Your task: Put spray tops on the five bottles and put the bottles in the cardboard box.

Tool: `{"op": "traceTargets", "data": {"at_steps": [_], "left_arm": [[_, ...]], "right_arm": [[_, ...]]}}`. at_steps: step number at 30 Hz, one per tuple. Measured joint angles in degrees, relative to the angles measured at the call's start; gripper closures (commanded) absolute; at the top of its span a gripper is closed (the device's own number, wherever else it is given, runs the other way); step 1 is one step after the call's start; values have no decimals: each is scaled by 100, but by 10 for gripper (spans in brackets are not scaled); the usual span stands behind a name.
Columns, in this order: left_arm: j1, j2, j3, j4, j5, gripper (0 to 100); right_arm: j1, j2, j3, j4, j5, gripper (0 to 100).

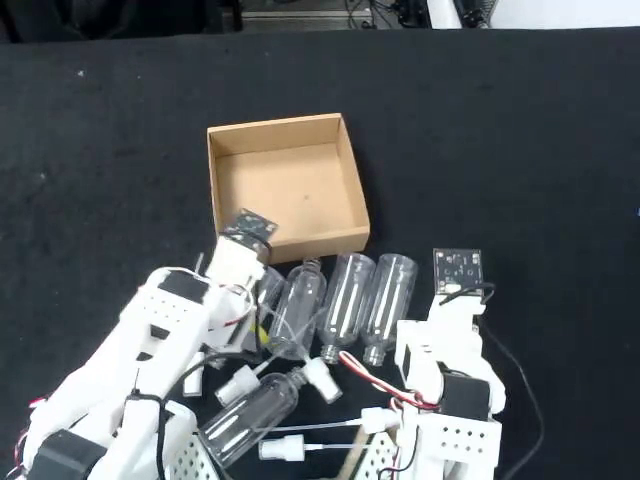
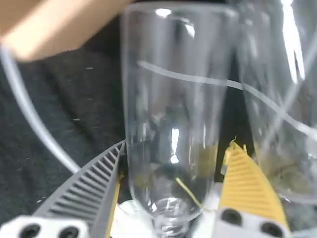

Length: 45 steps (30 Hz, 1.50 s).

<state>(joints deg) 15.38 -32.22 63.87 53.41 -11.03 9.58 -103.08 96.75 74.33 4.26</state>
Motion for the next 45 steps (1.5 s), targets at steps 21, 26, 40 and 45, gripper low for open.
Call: {"op": "traceTargets", "data": {"at_steps": [21,26,40,45], "left_arm": [[79,0,-220,88,334,715],[-132,0,-343,299,422,714],[-167,1240,-1143,589,457,716],[-167,1829,-1547,651,457,765]], "right_arm": [[9,0,0,0,0,987],[9,0,0,0,0,987],[9,0,0,0,0,987],[9,0,0,0,0,987]]}}
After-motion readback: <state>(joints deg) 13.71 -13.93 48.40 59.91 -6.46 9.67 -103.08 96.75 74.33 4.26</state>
